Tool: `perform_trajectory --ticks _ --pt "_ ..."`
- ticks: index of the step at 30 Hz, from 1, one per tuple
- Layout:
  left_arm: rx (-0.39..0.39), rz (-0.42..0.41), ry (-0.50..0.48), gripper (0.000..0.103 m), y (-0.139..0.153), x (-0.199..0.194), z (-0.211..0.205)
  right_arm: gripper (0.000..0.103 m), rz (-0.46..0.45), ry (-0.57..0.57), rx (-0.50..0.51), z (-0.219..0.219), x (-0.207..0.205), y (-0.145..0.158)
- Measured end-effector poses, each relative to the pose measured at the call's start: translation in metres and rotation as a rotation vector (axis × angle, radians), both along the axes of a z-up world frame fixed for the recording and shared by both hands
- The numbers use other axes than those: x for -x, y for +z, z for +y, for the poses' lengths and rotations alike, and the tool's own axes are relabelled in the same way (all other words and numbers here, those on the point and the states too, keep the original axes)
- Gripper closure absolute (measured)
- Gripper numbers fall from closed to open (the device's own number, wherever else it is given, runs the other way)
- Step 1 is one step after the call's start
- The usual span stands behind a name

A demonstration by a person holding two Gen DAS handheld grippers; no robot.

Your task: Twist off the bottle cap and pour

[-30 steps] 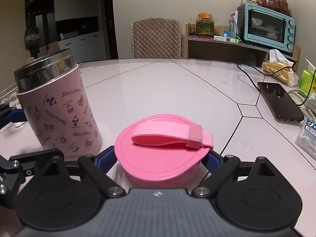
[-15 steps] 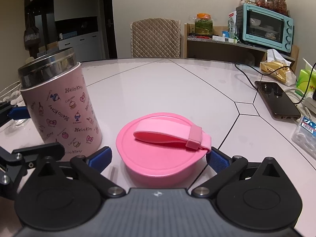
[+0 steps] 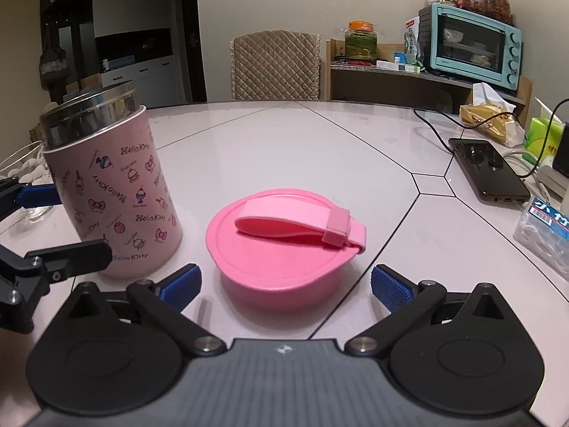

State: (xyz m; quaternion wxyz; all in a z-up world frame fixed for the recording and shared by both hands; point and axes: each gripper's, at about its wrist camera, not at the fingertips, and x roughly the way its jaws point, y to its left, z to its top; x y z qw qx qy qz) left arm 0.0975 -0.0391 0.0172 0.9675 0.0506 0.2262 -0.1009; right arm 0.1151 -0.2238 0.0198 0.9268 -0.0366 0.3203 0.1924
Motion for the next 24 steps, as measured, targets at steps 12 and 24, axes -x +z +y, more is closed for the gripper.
perform_trajectory --ticks 12,24 --pt "0.017 -0.022 0.034 0.000 0.005 0.021 0.005 0.000 -0.041 -0.026 -0.027 -0.005 0.037 0.014" --pt "0.013 -0.040 0.114 0.000 0.014 0.062 0.000 0.000 -0.091 -0.051 -0.054 -0.011 0.077 0.031"
